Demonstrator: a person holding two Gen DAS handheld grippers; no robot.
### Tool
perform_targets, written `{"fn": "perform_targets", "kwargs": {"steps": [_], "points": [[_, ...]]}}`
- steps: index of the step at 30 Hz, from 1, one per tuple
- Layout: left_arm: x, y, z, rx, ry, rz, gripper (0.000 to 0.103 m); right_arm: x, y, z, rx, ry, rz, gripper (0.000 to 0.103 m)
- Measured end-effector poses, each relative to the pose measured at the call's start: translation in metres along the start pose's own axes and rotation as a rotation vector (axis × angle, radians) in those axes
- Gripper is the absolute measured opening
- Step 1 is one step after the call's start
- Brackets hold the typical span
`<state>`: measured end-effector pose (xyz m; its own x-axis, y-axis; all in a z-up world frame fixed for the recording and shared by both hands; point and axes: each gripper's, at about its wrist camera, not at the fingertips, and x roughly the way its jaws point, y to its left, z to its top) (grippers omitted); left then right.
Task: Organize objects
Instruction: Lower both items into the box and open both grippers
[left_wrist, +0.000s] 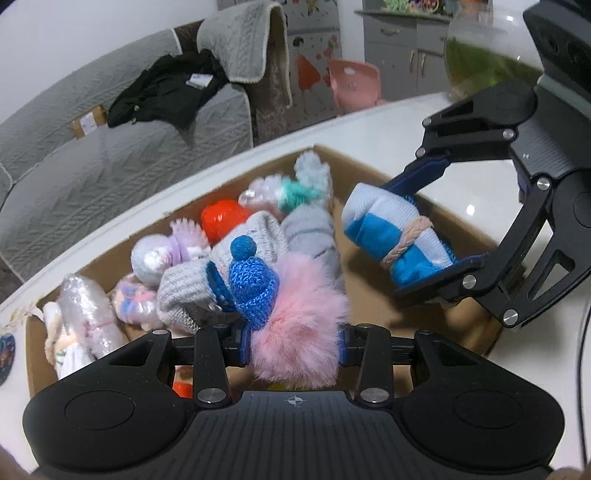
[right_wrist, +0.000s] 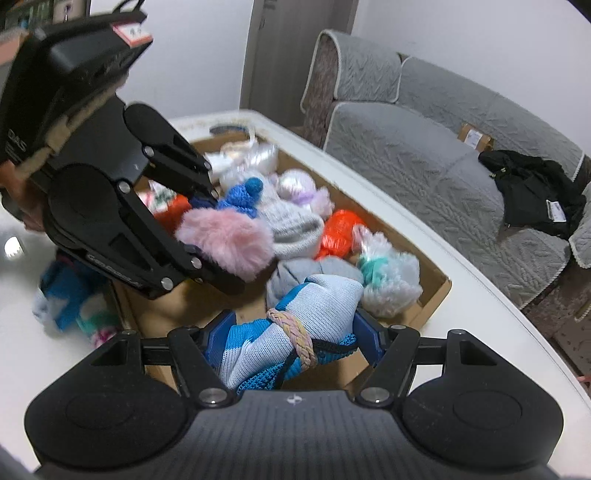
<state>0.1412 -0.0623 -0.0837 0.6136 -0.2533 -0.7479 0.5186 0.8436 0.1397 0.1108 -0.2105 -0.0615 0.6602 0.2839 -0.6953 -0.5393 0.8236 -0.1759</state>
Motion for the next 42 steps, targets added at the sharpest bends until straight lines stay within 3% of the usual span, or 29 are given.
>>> {"fn": "perform_targets", "kwargs": {"steps": [13,23,42], "points": [[0.021,0.003,0.013,-0.037,0.013,0.027,0.047,0.023,-0.005,0.006,-0.047,0.058,-0.075,0.066],[0.019,0.002,0.012,-0.035,0.025,0.063,0.067,0.023,0.001,0.003,-0.071,0.066,-0.106,0.074],[-0.005,-0.005,0.014,-0.024,-0.018,0.093,0.076,0.006,0.008,0.011,-0.088,0.047,-0.133,0.081]]}}
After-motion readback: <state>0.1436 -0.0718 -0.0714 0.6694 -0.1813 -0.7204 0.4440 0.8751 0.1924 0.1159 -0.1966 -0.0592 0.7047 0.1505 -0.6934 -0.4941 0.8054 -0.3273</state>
